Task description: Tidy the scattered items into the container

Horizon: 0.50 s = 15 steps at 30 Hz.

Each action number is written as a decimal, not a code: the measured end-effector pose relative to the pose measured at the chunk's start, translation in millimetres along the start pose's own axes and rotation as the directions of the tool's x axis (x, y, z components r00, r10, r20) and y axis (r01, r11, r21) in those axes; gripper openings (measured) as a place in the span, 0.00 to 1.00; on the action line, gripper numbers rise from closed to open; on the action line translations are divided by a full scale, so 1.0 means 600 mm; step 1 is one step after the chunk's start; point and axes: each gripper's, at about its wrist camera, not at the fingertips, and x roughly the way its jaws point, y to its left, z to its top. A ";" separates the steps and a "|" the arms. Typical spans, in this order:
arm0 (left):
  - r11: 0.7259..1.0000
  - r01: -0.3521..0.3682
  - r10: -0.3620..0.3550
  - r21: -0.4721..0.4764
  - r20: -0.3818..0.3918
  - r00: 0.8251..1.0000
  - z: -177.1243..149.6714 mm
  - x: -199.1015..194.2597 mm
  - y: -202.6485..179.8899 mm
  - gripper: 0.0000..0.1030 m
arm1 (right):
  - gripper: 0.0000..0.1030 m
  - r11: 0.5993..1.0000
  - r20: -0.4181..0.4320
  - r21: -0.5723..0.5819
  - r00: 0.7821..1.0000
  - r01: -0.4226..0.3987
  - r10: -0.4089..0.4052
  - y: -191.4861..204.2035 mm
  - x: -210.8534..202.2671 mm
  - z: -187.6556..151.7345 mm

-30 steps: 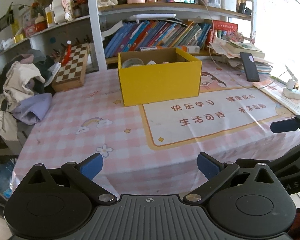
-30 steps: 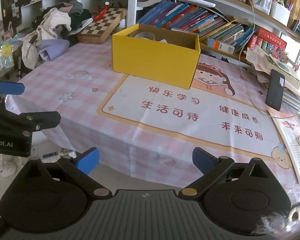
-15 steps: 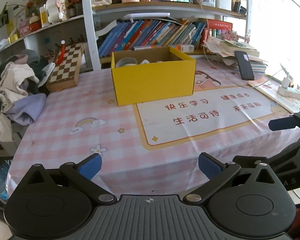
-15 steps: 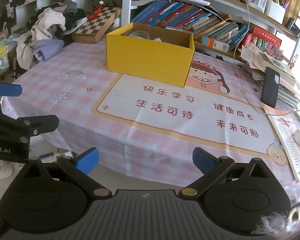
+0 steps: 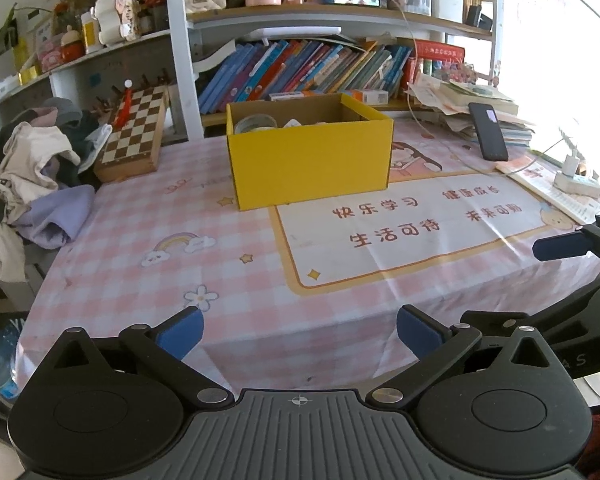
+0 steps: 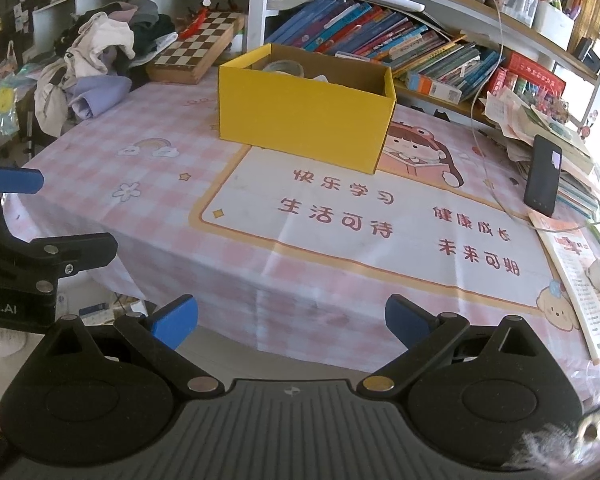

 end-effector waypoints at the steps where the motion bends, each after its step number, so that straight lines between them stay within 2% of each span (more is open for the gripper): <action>1: 1.000 0.001 -0.001 0.000 0.000 1.000 0.000 0.000 0.001 1.00 | 0.98 1.000 0.000 0.000 1.000 0.000 0.000 0.001 0.001 0.001; 15: 1.000 0.019 -0.019 -0.006 -0.009 1.000 0.004 0.010 0.010 1.00 | 0.98 1.000 -0.014 0.008 1.000 0.002 -0.002 0.002 0.010 0.009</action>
